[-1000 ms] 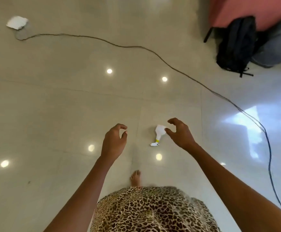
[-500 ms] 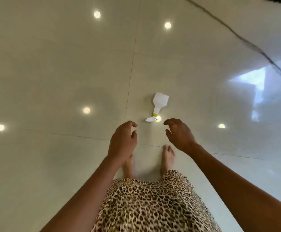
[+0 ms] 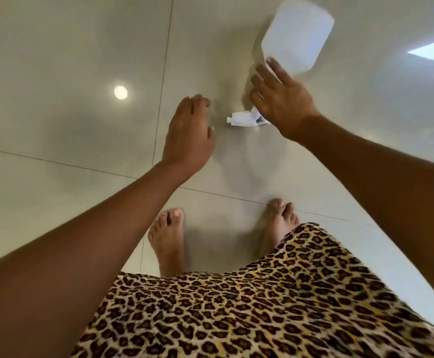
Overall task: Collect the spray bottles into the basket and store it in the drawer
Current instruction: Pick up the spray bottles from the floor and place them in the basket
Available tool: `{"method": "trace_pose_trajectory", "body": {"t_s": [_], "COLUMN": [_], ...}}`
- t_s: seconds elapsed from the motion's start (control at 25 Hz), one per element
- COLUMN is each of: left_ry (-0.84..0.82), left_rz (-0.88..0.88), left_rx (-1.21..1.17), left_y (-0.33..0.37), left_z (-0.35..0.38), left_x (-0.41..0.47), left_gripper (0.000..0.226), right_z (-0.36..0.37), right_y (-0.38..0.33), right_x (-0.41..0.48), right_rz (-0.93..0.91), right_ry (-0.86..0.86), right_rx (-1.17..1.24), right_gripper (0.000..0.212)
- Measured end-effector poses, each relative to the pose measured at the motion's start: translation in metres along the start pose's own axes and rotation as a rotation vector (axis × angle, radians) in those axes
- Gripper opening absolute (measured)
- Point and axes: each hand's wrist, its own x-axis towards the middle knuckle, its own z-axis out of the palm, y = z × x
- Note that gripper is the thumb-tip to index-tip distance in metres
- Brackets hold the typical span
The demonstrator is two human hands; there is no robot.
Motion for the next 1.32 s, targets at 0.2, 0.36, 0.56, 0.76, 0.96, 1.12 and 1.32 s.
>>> {"method": "trace_pose_trajectory", "body": {"t_s": [0.2,0.36,0.56,0.76,0.96,1.12,1.32], "left_ry": [0.002,-0.025,-0.023,0.048,0.170,0.327,0.643], "left_rz": [0.006,0.031,0.041,0.133,0.238,0.272,0.150], "left_rx": [-0.028,-0.052,-0.128,-0.179,-0.303,-0.323,-0.385], "left_y": [0.005,0.027,0.071,0.132,0.192,0.216,0.241], "left_z": [0.005,-0.048,-0.162,-0.299,-0.443,-0.514,-0.545], "left_x": [0.009,-0.015,-0.062,-0.116,-0.207,-0.289,-0.393], "left_gripper": [0.039,0.035,0.032,0.041,0.039,0.037,0.036], "right_z": [-0.004,-0.054,-0.184,-0.344,-0.523,-0.612,-0.690], "right_y": [0.000,0.015,0.040,0.075,0.095,0.093,0.064], "right_x": [0.002,-0.022,-0.077,-0.152,-0.236,-0.295,-0.350], "right_rz": [-0.066,0.202,0.570,0.473,0.440,0.307,0.033], "right_ry": [0.175,0.144,0.390,0.475,0.629,0.756,0.759], "right_rx": [-0.035,0.713,1.304,1.434,1.750,1.960,1.991], "right_gripper": [0.027,0.036,0.046,0.046,0.044,0.039,0.036]}}
